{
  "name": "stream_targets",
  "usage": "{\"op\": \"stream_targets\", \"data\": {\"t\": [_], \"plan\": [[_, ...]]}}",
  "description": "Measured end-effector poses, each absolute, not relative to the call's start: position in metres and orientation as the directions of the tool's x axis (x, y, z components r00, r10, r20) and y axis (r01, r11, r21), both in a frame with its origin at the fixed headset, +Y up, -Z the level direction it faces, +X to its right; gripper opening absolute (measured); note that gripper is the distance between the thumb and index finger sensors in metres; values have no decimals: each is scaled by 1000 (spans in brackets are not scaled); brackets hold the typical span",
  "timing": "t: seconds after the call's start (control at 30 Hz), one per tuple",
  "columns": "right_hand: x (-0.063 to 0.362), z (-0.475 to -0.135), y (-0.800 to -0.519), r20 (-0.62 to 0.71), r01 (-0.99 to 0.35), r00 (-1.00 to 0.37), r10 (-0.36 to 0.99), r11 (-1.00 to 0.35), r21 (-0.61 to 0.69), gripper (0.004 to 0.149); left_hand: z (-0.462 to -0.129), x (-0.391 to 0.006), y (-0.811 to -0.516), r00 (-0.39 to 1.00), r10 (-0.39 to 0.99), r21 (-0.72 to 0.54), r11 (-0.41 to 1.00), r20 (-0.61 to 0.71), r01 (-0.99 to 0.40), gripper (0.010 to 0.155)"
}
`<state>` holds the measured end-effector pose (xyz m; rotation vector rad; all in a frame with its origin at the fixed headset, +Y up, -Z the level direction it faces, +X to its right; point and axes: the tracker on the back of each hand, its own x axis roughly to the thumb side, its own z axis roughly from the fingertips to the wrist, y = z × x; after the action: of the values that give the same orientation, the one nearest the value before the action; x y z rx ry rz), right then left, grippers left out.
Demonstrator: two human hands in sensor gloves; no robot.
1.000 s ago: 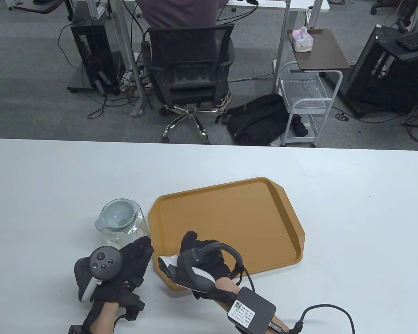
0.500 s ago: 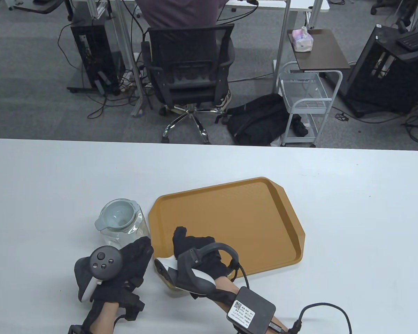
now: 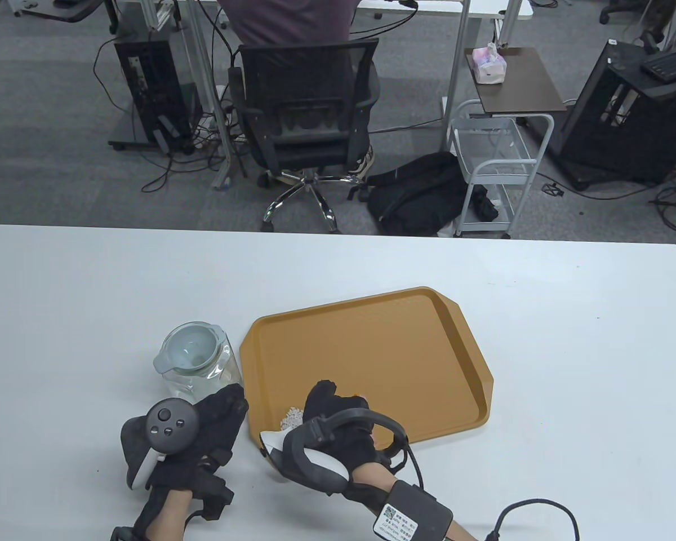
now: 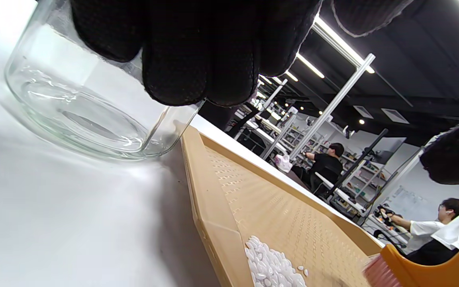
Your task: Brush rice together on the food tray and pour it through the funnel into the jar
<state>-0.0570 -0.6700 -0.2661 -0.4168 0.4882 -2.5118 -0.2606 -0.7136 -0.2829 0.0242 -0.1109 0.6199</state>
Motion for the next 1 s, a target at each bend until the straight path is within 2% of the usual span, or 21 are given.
{"op": "stream_targets", "data": {"t": [0.27, 0.67, 1.0], "plan": [[-72, -269, -666, 193, 329, -886, -422, -865, -379, 45, -283, -261, -713, 809, 577, -13, 815, 110, -579, 58], [-91, -266, -658, 264, 164, -925, -275, -912, -375, 46, -282, -261, -712, 815, 566, -8, 822, 119, -570, 58], [-63, -270, -637, 244, 57, -956, -160, -922, -382, 50, -282, -261, -713, 819, 563, -15, 825, 116, -565, 58]]}}
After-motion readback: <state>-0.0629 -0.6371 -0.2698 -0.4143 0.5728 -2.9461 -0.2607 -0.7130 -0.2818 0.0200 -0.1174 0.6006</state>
